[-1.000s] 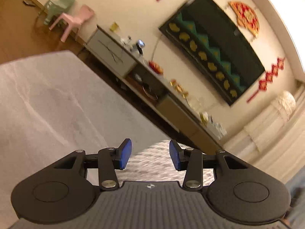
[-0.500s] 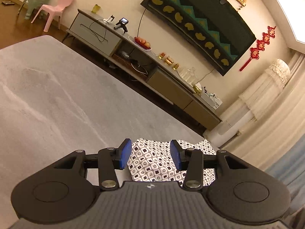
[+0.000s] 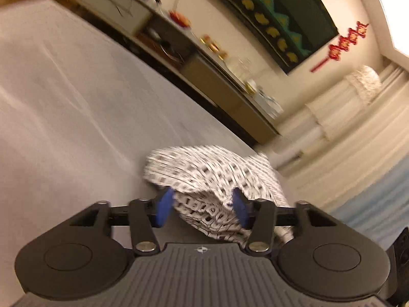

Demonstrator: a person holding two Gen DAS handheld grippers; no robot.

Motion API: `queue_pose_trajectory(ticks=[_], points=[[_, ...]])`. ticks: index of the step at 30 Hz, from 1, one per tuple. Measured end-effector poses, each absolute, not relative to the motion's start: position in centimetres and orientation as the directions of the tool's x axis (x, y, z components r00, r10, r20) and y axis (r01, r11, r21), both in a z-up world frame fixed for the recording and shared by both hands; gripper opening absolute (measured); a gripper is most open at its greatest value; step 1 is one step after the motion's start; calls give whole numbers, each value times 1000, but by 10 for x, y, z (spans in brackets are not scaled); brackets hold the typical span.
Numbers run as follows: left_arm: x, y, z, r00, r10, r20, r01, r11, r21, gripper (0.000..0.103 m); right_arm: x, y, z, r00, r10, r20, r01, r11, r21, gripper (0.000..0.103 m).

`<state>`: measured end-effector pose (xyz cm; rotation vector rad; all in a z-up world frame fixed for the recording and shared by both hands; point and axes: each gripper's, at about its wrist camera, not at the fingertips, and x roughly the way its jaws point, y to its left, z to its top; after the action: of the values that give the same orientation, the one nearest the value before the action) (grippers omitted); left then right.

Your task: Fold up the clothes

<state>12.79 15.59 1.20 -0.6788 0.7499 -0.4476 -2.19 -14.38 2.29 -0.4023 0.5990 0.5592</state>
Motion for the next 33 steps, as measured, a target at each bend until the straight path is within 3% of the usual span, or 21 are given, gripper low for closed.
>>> queue_pose_trajectory(ticks=[2,3,7,9,12,18,26,31,33], points=[[132,146,5,629,-634,-450,151,667,-729,90,-30,-157,36,685,418,-597,-589,800,-116,6],[134,142,1,621,-648,-441,161,656,-737,91,-35,-160,39,680,438,-588,-591,802,-86,6],[144,126,-20,565,-660,-496,168,680,-714,89,-68,-123,31,643,475,-600,-635,769,-71,6],[147,121,-32,540,-657,-526,157,692,-704,80,-61,-99,31,640,478,-601,-637,768,-68,6],[147,126,-36,531,-662,-529,127,679,-723,80,-53,-98,33,670,440,-598,-606,789,-98,6],[117,149,-22,506,-744,-436,91,549,-831,86,-8,-120,37,735,377,-563,-498,864,-70,6],[121,129,-58,475,-736,-482,33,562,-826,86,2,-119,28,742,387,-548,-469,883,-12,6],[144,113,-73,486,-713,-505,18,586,-810,79,-21,-111,23,686,442,-578,-539,842,4,6],[146,107,-76,494,-702,-513,45,610,-791,58,-27,-110,20,676,441,-591,-548,837,-2,6]])
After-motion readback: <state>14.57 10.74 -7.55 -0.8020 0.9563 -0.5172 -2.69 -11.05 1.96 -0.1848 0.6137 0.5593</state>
